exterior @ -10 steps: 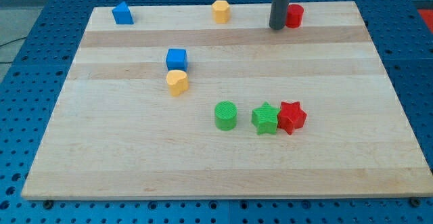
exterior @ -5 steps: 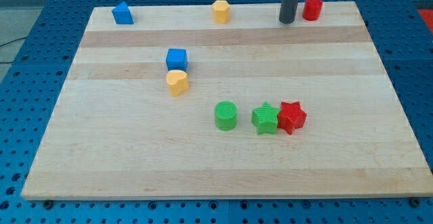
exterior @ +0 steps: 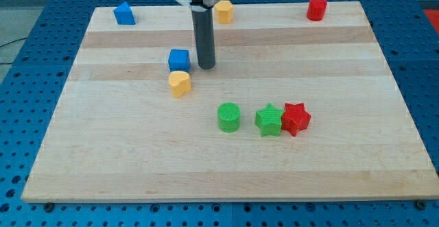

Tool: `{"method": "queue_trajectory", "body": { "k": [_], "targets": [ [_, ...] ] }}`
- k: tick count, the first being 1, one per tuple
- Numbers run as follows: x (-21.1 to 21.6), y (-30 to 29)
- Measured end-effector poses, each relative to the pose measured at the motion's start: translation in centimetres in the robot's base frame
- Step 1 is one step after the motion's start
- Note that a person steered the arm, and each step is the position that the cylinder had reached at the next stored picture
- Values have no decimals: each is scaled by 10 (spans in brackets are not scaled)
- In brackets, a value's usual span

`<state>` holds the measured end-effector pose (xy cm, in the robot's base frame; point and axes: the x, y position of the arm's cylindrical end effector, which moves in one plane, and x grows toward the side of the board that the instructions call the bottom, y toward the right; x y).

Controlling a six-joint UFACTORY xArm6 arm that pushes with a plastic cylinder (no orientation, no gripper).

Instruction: Move the red star to the center left side

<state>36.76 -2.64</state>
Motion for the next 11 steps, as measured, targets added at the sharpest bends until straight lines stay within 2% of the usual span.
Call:
{"method": "queue_trajectory", "body": {
  "k": [1,2,3,4,6,7,9,11],
  "targets": [
    [27,99],
    [83,185],
    [156,173],
    [179,125],
    [129,160],
    [102,108],
    [18,100],
    [-44,113]
  ]
}}
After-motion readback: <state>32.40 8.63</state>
